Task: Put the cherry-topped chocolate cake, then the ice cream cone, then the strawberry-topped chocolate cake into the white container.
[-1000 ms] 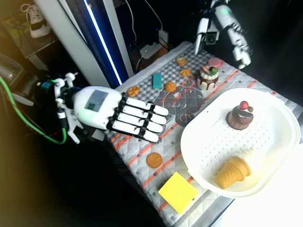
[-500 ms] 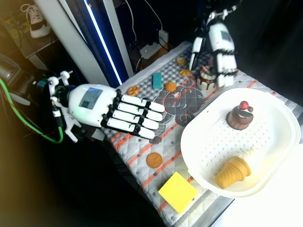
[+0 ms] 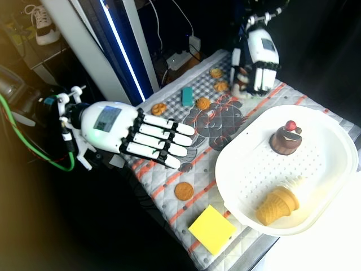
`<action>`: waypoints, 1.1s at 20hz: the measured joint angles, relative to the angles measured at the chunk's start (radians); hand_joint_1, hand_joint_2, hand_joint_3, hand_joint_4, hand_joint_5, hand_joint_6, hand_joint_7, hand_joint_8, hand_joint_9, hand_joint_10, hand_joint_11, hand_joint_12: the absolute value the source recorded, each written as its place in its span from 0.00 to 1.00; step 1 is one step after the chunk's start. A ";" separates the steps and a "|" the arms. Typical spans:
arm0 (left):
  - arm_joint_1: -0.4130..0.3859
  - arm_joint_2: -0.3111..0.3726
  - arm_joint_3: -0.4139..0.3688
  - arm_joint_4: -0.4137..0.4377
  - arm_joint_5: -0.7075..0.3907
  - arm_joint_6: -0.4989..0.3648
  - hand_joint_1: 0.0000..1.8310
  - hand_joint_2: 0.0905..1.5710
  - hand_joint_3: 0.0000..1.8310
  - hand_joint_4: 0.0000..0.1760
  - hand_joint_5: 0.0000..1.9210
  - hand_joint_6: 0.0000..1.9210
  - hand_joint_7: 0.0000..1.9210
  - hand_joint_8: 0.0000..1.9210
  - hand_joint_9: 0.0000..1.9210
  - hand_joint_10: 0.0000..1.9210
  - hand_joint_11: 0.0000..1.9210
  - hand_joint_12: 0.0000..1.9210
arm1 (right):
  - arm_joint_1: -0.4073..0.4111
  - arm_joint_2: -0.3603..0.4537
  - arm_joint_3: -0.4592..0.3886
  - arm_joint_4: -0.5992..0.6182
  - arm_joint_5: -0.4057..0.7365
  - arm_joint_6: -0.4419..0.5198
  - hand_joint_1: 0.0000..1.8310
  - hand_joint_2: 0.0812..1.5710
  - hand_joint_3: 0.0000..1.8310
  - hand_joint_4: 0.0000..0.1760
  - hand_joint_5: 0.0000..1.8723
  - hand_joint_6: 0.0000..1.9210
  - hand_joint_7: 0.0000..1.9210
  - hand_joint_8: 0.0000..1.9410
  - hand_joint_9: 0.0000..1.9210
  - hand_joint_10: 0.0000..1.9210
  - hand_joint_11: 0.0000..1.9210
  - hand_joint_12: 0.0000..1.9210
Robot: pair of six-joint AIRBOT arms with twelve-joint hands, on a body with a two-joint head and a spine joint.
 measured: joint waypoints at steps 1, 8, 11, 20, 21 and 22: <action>-0.021 0.003 0.000 0.004 -0.012 0.000 0.60 0.85 0.00 0.00 0.24 0.85 0.11 0.82 0.22 0.94 0.29 1.00 | -0.008 0.000 0.000 0.000 0.006 0.002 0.28 0.76 0.00 0.02 0.00 0.00 0.00 0.00 0.03 0.02 0.00 0.29; -0.235 -0.087 0.109 0.031 0.044 0.010 0.69 0.83 0.00 0.00 0.16 0.74 0.28 0.86 0.14 0.98 0.18 1.00 | -0.011 0.000 -0.006 0.000 0.007 0.009 0.26 0.76 0.00 0.00 0.00 0.00 0.00 0.00 0.03 0.01 0.00 0.28; -0.312 -0.178 0.200 0.021 0.142 0.028 0.69 0.85 0.00 0.00 0.10 0.90 0.27 0.90 0.16 1.00 0.19 1.00 | -0.015 -0.003 -0.006 0.002 0.013 0.016 0.27 0.76 0.00 0.00 0.00 0.00 0.00 0.00 0.03 0.01 0.00 0.29; -0.402 -0.356 0.389 -0.240 0.282 0.319 0.61 0.85 0.01 0.00 0.25 0.81 0.33 0.89 0.26 0.99 0.34 1.00 | -0.018 -0.024 0.001 -0.032 0.023 0.053 0.29 0.76 0.00 0.00 0.00 0.00 0.00 0.00 0.03 0.01 0.00 0.25; -0.412 -0.369 0.410 -0.256 0.279 0.320 0.62 0.84 0.00 0.00 0.25 0.79 0.36 0.89 0.32 1.00 0.41 1.00 | -0.018 -0.027 0.002 -0.032 0.024 0.053 0.29 0.76 0.00 0.00 0.00 0.00 0.00 0.00 0.03 0.01 0.00 0.27; -0.417 -0.378 0.422 -0.266 0.277 0.320 0.63 0.84 0.00 0.00 0.25 0.78 0.36 0.90 0.40 1.00 0.50 1.00 | -0.018 -0.030 0.002 -0.031 0.024 0.053 0.30 0.76 0.00 0.00 0.00 0.00 0.00 0.00 0.02 0.01 0.00 0.28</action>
